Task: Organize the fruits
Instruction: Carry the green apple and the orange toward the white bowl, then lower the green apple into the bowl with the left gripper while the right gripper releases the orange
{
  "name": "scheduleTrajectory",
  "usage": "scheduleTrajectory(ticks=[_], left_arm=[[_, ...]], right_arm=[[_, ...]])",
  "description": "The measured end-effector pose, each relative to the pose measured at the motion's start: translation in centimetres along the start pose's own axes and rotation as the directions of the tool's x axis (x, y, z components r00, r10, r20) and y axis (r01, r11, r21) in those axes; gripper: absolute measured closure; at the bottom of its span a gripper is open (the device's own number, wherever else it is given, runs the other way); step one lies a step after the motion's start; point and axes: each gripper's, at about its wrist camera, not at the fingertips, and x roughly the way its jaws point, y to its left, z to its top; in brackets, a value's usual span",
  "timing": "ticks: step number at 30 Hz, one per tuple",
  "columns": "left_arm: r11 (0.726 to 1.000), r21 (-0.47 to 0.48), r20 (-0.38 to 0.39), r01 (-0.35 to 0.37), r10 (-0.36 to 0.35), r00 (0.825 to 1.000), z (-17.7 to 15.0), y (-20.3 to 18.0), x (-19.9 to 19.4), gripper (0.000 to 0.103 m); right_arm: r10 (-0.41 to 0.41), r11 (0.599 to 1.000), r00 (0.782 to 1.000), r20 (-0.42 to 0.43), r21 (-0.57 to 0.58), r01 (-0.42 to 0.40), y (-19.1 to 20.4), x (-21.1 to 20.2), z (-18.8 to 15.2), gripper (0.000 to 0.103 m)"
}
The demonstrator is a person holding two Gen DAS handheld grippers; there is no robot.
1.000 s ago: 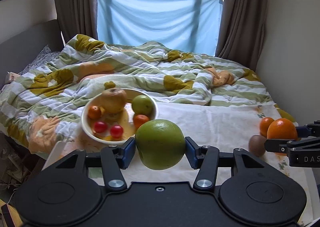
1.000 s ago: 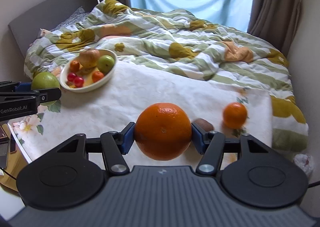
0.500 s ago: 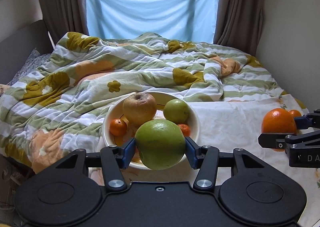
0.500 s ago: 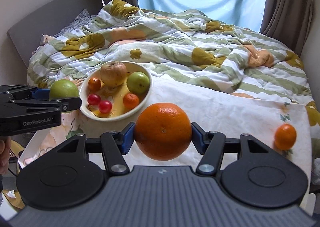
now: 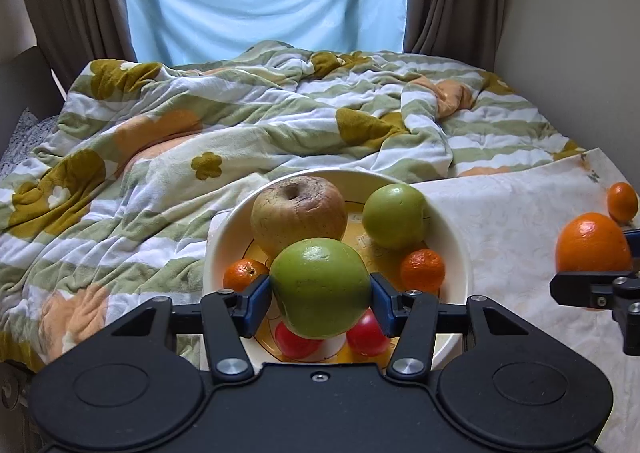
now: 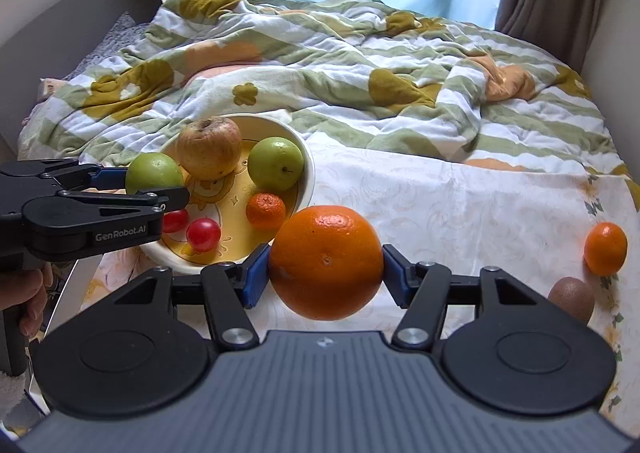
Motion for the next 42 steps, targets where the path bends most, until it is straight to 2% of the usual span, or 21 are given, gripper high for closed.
scheduleTrajectory(ticks=[6,7,8,9,10,12,14,20,26,36,42], left_arm=[[1.000,0.006,-0.030,0.028,-0.028,0.999,-0.1,0.5,1.4,0.045],[1.000,0.003,-0.025,0.029,-0.029,0.999,-0.1,0.5,1.5,0.042],[1.000,0.001,-0.014,0.029,-0.029,0.999,0.0,0.5,1.4,0.036],[1.000,-0.002,0.001,0.026,-0.026,1.000,0.1,0.5,1.1,0.015],[1.000,-0.005,0.021,0.021,-0.021,1.000,0.2,0.5,0.7,0.000],[0.999,-0.009,0.042,0.032,-0.031,0.999,0.3,0.5,0.1,0.000],[0.999,-0.010,0.029,0.036,-0.035,0.999,0.2,0.5,-0.3,0.000],[1.000,-0.026,0.024,-0.003,0.003,1.000,-0.9,0.3,-2.5,0.000],[0.995,-0.089,0.026,-0.039,0.041,0.999,-2.4,1.0,-4.9,0.000],[0.985,-0.138,0.006,-0.099,0.100,0.995,-4.7,1.0,-6.7,0.000],[0.982,-0.148,-0.001,-0.114,0.115,0.993,-5.1,0.8,-6.6,0.000]], right_arm=[[-0.043,0.999,0.999,-0.010,0.023,0.043,0.7,0.6,0.1,0.029],[-0.047,0.999,0.999,-0.011,0.025,0.047,0.7,0.6,0.1,0.029],[-0.049,0.998,0.999,-0.012,0.026,0.050,0.8,0.6,0.1,0.029],[-0.051,0.998,0.999,-0.014,0.027,0.051,0.9,0.6,0.1,0.029],[-0.053,0.998,0.998,-0.016,0.027,0.053,0.9,0.7,0.1,0.029],[-0.056,0.998,0.998,-0.018,0.026,0.056,0.9,0.7,0.1,0.029],[-0.054,0.998,0.998,-0.018,0.025,0.055,1.0,0.6,0.1,0.029],[-0.032,0.999,0.999,-0.007,0.005,0.032,0.9,0.5,0.4,0.029],[0.018,0.999,1.000,-0.006,-0.042,-0.018,1.6,0.9,1.4,0.029],[0.111,0.984,0.993,-0.047,-0.137,-0.116,4.6,4.2,2.1,0.029],[0.141,0.977,0.988,-0.065,-0.151,-0.149,5.9,6.2,2.1,0.029]])
